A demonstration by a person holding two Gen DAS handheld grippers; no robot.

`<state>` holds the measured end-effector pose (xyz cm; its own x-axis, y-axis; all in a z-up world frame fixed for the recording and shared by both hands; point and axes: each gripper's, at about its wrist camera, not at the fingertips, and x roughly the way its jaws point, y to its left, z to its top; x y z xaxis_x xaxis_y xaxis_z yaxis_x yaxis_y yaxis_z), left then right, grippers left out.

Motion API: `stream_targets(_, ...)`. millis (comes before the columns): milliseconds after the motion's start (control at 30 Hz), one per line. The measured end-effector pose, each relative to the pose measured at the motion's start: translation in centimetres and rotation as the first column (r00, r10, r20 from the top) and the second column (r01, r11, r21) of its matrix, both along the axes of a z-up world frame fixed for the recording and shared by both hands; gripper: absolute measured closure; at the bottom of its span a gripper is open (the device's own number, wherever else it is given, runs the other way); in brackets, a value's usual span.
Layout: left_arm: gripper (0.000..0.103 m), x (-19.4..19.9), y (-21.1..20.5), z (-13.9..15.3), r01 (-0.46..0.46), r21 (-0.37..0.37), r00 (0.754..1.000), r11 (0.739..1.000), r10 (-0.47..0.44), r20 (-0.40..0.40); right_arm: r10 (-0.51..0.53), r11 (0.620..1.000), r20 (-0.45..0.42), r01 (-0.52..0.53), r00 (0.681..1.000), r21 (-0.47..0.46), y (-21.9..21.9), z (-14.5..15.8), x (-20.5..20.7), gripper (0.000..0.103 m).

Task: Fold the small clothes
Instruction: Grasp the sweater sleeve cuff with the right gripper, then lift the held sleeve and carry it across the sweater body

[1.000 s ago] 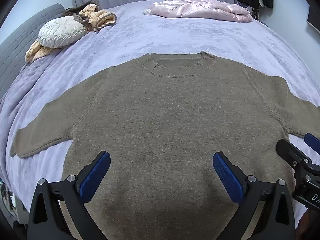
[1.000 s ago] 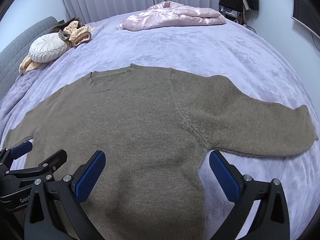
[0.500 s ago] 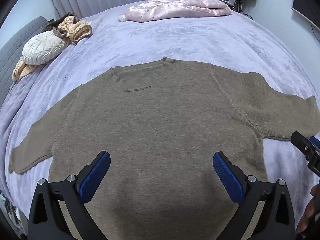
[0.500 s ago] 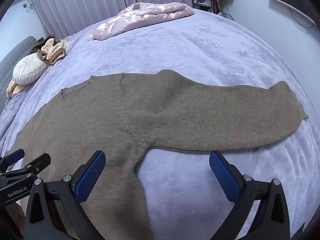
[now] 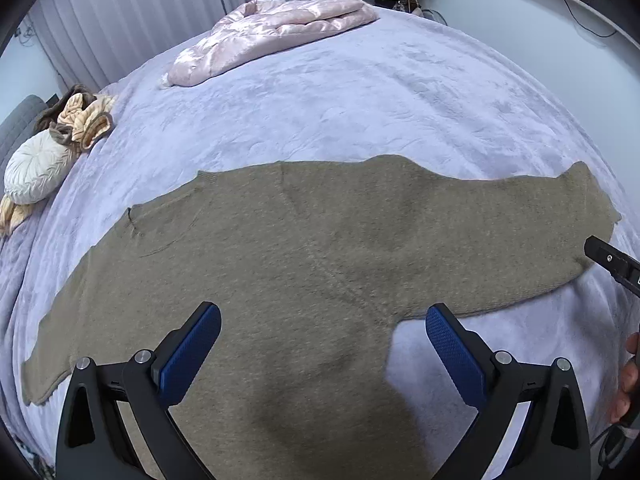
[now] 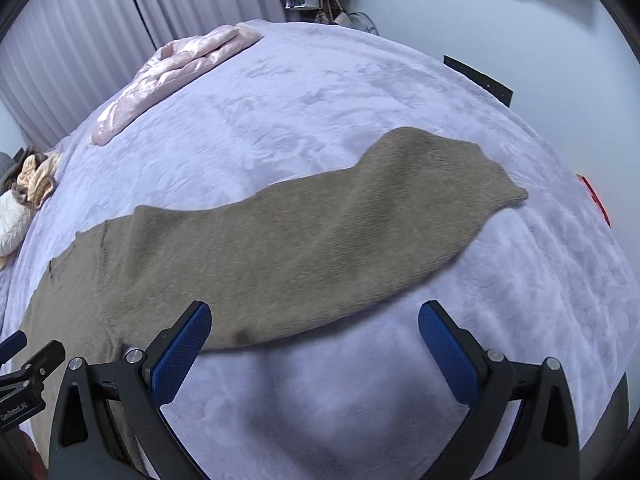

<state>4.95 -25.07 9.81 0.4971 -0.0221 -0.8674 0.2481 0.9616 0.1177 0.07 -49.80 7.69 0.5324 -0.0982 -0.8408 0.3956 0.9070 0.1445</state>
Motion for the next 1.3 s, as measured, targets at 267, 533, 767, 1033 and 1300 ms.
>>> stream_targets(267, 0.000, 0.3, -3.6, -1.0, 0.040, 0.010, 0.999, 0.999, -0.040, -0.022, -0.082, 0.983, 0.055, 0.071, 0.995, 0.170, -9.1, -2.2, -0.2, 0.000)
stream_targets(533, 0.000, 1.2, -4.2, -2.6, 0.013, -0.017, 0.997, 1.000, -0.014, -0.074, -0.089, 0.915, 0.193, 0.004, 0.977, 0.403, -14.3, -3.2, 1.3, 0.028)
stream_targets(767, 0.000, 1.4, -3.8, -2.7, 0.001, -0.030, 0.997, 1.000, -0.003, -0.071, -0.107, 0.878, 0.220, -0.012, 0.970, 0.478, -16.0, -4.0, 2.5, 0.096)
stream_targets(1033, 0.000, 2.1, -3.0, -3.9, -0.036, -0.053, 0.993, 0.998, 0.030, -0.115, -0.073, 0.956, 0.331, -0.029, 0.941, 0.292, -12.9, 0.0, -3.8, 0.092)
stream_targets(1300, 0.000, 5.2, 0.5, -4.6, -0.145, -0.101, 0.983, 0.984, 0.132, -0.126, -0.183, 0.895, 0.254, 0.054, 0.950, 0.443, -15.6, -4.2, -3.3, 0.059)
